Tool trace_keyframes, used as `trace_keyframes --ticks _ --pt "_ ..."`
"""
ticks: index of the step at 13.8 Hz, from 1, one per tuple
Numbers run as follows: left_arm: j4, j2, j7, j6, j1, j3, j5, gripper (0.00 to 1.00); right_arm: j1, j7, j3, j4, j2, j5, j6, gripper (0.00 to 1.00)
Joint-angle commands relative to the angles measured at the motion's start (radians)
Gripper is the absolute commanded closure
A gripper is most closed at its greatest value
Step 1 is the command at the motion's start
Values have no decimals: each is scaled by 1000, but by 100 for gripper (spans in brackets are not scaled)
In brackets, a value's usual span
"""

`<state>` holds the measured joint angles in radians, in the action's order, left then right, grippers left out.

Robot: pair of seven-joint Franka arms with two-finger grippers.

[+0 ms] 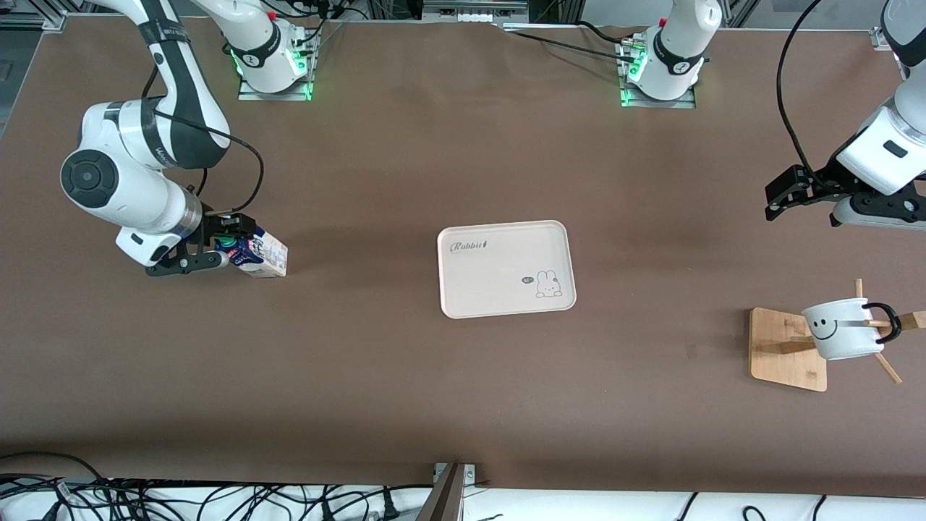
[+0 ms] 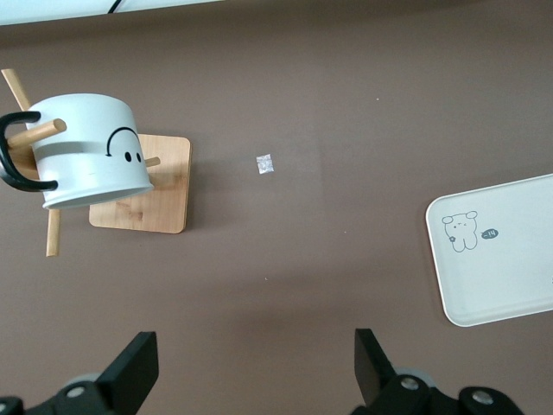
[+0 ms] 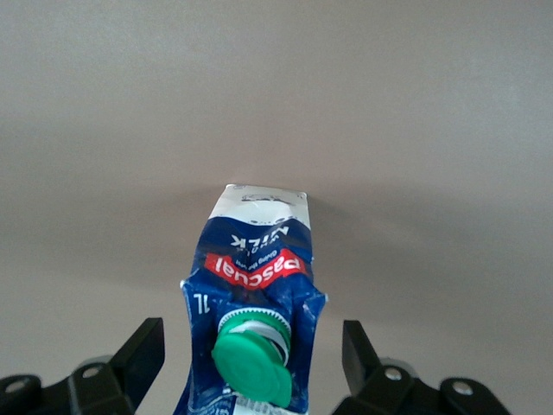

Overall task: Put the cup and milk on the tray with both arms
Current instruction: 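Carry the milk carton onto the white tray with the right gripper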

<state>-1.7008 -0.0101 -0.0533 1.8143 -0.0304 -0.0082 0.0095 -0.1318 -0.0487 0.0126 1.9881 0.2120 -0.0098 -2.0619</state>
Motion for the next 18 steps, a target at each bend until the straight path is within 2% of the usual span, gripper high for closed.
trace_keyframes --ticks 1,4,11,14,16,18 --pt "36 -16 -14 -26 4 -6 -17 0 3 7 -6 31 -37 11 -7 30" --pt "36 -16 -14 -26 4 -4 -17 0 4 3 -6 26 -34 11 -6 48" --pt "38 -16 -14 -26 6 -4 -19 0 -8 9 -10 -18 -36 10 31 54" --pt "91 -53 -13 -26 6 -3 -16 0 -92 108 -10 -156 -10 16 135 54" --pt "148 -99 -13 -26 7 4 -16 0 -159 199 -10 -283 52 19 224 54" --pt "158 -106 -11 -26 6 4 -17 0 -239 303 -10 -395 119 25 290 54"
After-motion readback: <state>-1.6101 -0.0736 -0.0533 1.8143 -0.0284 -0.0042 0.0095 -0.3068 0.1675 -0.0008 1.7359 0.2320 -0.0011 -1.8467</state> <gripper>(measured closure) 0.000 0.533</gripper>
